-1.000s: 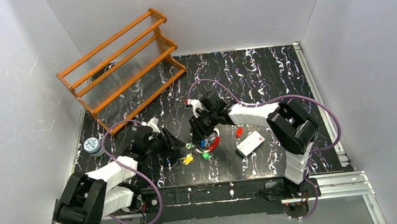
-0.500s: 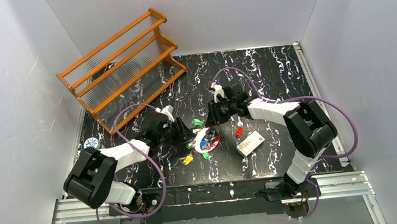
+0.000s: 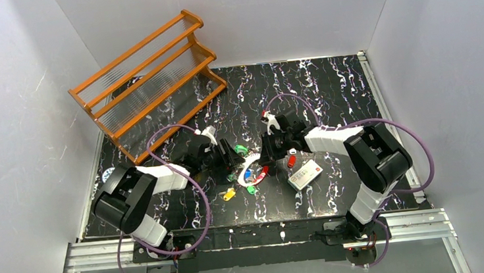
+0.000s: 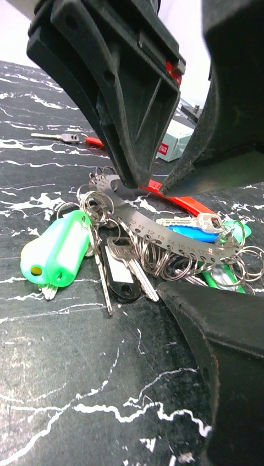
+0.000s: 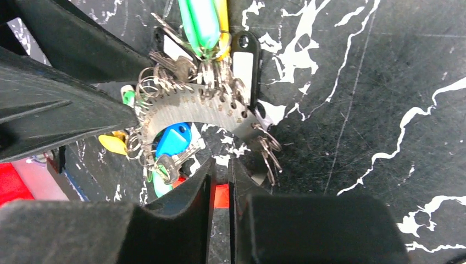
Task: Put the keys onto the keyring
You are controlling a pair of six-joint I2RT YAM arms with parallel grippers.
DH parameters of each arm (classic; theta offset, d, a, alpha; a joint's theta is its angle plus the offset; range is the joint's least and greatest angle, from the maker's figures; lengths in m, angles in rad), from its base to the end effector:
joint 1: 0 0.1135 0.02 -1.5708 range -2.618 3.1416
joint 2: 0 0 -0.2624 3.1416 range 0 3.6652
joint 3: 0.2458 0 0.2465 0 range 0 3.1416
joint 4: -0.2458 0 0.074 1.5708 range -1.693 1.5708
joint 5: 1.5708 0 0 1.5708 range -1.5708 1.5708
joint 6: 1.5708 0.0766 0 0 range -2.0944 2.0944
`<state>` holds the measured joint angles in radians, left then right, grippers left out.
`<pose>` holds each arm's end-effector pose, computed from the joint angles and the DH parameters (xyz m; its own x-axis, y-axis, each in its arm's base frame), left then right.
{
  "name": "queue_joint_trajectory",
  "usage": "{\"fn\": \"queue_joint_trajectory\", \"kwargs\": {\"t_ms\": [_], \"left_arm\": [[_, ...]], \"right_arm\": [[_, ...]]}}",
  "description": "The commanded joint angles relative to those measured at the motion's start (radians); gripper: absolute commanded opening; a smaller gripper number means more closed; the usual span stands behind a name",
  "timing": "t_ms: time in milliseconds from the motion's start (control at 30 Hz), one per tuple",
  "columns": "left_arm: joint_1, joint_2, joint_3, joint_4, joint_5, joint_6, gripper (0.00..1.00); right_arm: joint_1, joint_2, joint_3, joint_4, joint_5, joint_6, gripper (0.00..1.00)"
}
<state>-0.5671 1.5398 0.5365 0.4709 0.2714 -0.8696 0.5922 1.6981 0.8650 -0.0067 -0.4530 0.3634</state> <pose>0.2574 -0.1883 0.1314 -0.8205 -0.3501 -0.4519 0.1324 0.6525 -0.7461 0.2749 0.2254 0.1308 -0.8420 -0.1812 -0.5082 -0.4761 0.6926 0.5419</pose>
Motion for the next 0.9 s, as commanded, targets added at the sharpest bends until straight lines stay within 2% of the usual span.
{"fn": "queue_joint_trajectory", "kwargs": {"t_ms": [0,300,400,500,567,700,867], "left_arm": [[-0.009,0.035,-0.033,0.090,0.038,-0.059,0.54],[-0.019,-0.084,-0.099,0.323,0.098,-0.134,0.40],[-0.020,-0.131,-0.105,0.354,0.117,-0.128,0.37],[-0.020,-0.174,-0.115,0.350,0.111,-0.097,0.37],[-0.020,-0.199,-0.117,0.296,0.082,-0.056,0.39],[-0.020,-0.209,-0.071,0.073,0.016,0.046,0.50],[-0.022,-0.178,-0.004,-0.145,-0.069,0.150,0.53]], "right_arm": [[0.002,0.034,-0.009,-0.040,0.037,-0.018,0.21],[0.002,0.078,0.001,-0.023,0.019,-0.031,0.13],[0.001,0.083,0.007,-0.013,-0.012,-0.036,0.14],[0.003,0.057,0.007,-0.001,-0.037,-0.041,0.19],[0.002,0.032,0.009,-0.006,-0.028,-0.043,0.27],[0.003,-0.032,0.000,-0.031,0.015,-0.042,0.40],[0.002,-0.079,-0.019,-0.046,0.032,-0.033,0.48]]}}
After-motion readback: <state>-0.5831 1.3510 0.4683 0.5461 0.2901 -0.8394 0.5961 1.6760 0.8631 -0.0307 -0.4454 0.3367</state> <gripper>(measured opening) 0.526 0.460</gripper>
